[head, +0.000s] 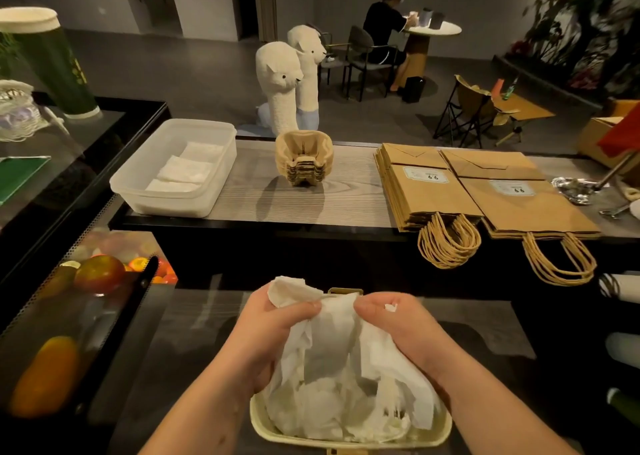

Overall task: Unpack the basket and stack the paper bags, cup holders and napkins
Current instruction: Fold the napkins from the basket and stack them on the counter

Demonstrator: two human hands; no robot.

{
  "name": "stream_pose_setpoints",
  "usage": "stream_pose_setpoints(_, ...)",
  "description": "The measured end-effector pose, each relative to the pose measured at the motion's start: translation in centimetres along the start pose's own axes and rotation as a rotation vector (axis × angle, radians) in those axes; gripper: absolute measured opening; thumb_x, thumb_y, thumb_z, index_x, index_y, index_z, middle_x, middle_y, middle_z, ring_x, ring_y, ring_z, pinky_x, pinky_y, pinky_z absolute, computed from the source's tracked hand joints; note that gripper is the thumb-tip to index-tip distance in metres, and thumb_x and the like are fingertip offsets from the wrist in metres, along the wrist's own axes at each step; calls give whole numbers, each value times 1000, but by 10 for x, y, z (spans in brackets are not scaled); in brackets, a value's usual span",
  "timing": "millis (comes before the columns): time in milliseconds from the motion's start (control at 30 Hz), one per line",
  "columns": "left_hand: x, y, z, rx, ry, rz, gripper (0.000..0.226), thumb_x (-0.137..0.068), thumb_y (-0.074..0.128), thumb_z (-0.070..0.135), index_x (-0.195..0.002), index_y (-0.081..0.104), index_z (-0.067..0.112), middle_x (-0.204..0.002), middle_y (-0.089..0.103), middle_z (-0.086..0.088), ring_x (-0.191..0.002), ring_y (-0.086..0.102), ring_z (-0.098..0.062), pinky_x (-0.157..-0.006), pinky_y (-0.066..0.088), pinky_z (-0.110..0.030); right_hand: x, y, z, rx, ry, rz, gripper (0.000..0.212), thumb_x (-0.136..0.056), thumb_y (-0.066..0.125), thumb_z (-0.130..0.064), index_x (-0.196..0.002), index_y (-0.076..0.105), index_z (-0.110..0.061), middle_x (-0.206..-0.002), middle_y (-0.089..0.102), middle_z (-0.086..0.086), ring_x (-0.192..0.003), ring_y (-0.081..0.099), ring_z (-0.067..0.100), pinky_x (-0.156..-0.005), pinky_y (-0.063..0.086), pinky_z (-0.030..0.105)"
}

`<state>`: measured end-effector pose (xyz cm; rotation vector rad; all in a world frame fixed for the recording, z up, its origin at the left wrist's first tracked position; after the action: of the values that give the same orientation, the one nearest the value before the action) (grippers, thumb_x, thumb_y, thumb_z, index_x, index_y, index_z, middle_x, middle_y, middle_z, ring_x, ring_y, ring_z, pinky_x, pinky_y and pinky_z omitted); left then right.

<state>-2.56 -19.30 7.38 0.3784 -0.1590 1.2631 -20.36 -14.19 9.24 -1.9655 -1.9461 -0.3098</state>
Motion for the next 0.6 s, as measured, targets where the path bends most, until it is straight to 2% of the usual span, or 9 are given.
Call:
stream_pose_setpoints(67, -2, -2, -1, 38, 7, 42, 27, -83, 76, 3, -108, 66, -4, -103, 71, -30, -95, 73, -44, -84, 60, -58, 3, 6, 7, 26, 14, -45, 16, -92, 71, -25, -97, 80, -13, -92, 79, 8, -85, 76, 25, -73, 60, 32)
stream_pose_setpoints(133, -2, -6, -4, 62, 8, 89, 17, -89, 70, -1, -105, 66, -4, -101, 72, -30, -94, 73, -45, -79, 59, -54, 4, 11, 11, 27, 12, -50, 9, -87, 77, -15, -95, 80, -13, -90, 79, 9, -82, 76, 25, -71, 60, 33)
stream_pose_setpoints(267, 2, -10, -1, 22, 80, 142, 14, -79, 74, 10, -92, 72, 9, -98, 72, -26, -96, 72, -45, -85, 56, -65, 3, 9, 9, -40, -34, 55, 6, -82, 81, -8, -87, 78, -10, -89, 77, 16, -78, 75, 29, -73, 61, 44)
stream_pose_setpoints(333, 5, -12, 4, -12, 127, 170, 8, -81, 75, 7, -85, 72, 14, -94, 72, -23, -92, 72, -43, -82, 58, -60, 1, 6, 8, -63, -52, 101, 8, -82, 81, -8, -89, 78, -10, -94, 76, 19, -83, 74, 36, -78, 60, 53)
stream_pose_setpoints(433, 8, -13, 14, -70, 196, 170, 10, -74, 74, 17, -80, 67, 14, -83, 67, -15, -81, 67, -37, -71, 54, -46, 1, 16, 2, -64, -64, -2, 12, -87, 76, -11, -98, 80, -14, -98, 78, 15, -91, 75, 37, -81, 61, 49)
stream_pose_setpoints(533, 13, -12, 25, -152, 265, 161, 11, -74, 75, 22, -81, 68, 17, -85, 68, -17, -86, 66, -40, -70, 54, -43, 1, 15, -6, -33, -86, 32, 7, -89, 75, -16, -91, 82, -17, -93, 79, 9, -88, 76, 29, -79, 62, 41)
stream_pose_setpoints(600, 15, -14, 31, -164, 302, 178, 11, -78, 78, 20, -82, 69, 17, -86, 69, -17, -88, 66, -41, -72, 57, -48, 0, 7, -11, 25, -102, 112, 8, -89, 76, -20, -82, 81, -18, -87, 78, 8, -86, 75, 29, -78, 60, 45)
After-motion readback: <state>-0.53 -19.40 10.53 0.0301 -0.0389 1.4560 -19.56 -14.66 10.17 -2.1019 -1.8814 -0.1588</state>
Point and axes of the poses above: each hand's wrist, its own x-axis away from the middle knuckle, its own y-axis out of the palm, z = x × y, the point moved 9 cm from there along -x, towards the middle knuckle
